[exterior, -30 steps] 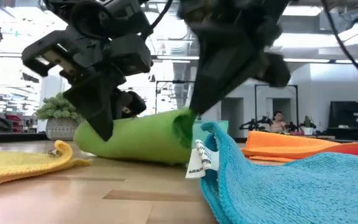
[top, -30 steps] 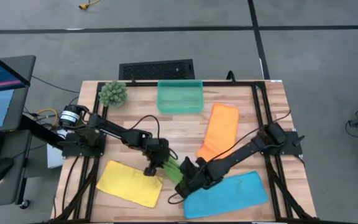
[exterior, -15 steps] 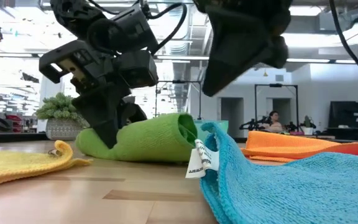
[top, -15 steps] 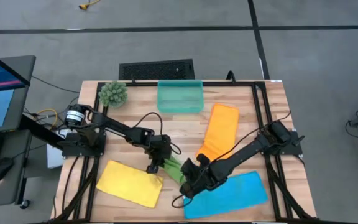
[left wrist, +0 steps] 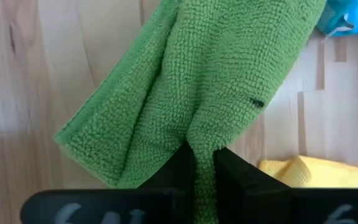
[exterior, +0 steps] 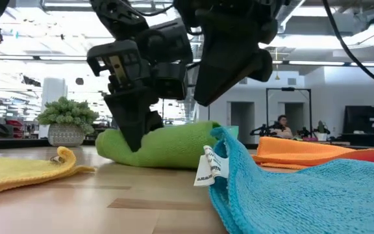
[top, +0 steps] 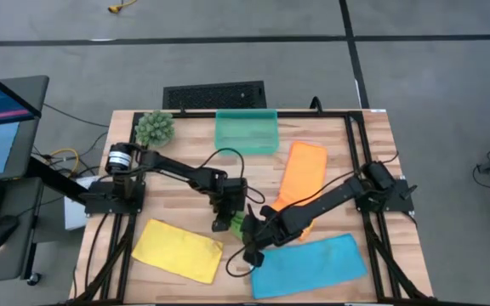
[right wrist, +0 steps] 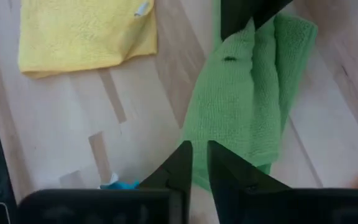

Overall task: Roll microfiber towels into tight, uniform cylinder then place into a basket
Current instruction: Roll the green towel

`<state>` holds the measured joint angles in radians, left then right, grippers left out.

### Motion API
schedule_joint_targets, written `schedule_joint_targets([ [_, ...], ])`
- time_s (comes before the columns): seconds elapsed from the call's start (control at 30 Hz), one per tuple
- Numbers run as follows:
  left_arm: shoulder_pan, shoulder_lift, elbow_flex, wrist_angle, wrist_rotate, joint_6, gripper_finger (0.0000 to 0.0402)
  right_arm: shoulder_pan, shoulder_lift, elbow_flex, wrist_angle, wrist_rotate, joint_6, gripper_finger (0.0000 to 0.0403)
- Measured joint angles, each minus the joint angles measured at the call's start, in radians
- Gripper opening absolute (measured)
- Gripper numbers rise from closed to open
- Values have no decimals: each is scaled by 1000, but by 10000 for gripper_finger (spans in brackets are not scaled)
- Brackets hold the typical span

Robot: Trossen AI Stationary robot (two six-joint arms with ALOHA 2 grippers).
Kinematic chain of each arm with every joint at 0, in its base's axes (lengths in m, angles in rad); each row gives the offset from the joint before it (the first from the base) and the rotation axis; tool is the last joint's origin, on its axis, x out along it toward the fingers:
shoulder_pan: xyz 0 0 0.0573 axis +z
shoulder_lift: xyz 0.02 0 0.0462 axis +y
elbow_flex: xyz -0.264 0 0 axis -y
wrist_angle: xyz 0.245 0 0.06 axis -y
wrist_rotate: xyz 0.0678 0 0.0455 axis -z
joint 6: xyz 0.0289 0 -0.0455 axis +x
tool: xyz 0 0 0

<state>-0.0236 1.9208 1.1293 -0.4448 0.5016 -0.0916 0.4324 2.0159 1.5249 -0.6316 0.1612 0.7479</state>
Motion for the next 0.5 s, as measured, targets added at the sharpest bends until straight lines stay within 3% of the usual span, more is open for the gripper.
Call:
schedule_joint_targets([
  [0.17, 25, 1, 1, -11, 35, 5, 27, -3, 0, 0, 7, -3, -33, 111],
  [0.5, 72, 1, -1, -21, 159, 12, 27, -17, 3, -39, 42, 55, -208, 246],
])
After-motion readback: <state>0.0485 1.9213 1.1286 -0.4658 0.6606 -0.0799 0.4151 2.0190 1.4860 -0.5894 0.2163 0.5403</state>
